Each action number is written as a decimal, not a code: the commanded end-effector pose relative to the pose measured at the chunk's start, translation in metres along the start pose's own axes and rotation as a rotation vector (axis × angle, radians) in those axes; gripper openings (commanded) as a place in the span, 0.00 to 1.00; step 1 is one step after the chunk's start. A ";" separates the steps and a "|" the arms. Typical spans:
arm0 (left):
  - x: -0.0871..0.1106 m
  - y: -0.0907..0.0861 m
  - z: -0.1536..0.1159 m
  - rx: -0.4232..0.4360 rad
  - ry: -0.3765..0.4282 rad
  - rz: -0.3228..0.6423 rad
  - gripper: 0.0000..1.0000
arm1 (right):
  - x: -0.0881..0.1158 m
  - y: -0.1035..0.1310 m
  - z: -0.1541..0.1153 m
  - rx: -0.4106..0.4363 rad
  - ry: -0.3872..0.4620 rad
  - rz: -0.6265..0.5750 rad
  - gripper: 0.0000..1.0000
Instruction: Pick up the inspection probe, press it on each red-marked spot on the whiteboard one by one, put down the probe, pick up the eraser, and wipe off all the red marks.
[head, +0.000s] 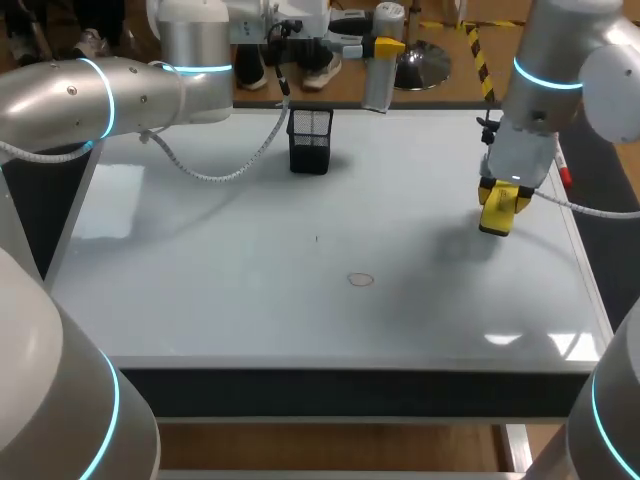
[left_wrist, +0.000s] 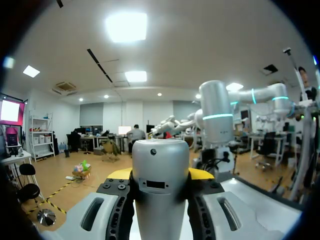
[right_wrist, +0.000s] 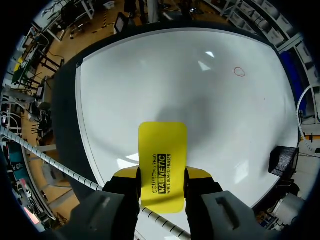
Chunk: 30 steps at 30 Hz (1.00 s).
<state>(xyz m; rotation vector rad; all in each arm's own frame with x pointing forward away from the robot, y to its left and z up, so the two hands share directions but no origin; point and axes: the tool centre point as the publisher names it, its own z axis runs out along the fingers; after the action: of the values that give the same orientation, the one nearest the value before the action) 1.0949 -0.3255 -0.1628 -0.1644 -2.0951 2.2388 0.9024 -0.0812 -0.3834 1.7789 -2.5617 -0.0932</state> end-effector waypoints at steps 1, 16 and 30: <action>-0.001 -0.002 0.000 -0.001 0.003 -0.001 0.00 | 0.002 -0.001 0.000 -0.001 -0.007 0.001 0.00; -0.001 -0.002 0.000 -0.001 0.003 -0.001 0.00 | 0.002 -0.001 0.000 -0.001 -0.007 0.001 0.00; 0.005 -0.004 0.000 -0.011 0.013 0.017 0.00 | 0.002 -0.001 0.000 -0.001 -0.007 0.001 0.00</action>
<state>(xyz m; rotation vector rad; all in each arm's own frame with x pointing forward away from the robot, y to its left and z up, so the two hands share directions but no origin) 1.0925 -0.3262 -0.1629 -0.1857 -2.0983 2.2374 0.9021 -0.0833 -0.3839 1.7788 -2.5684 -0.1048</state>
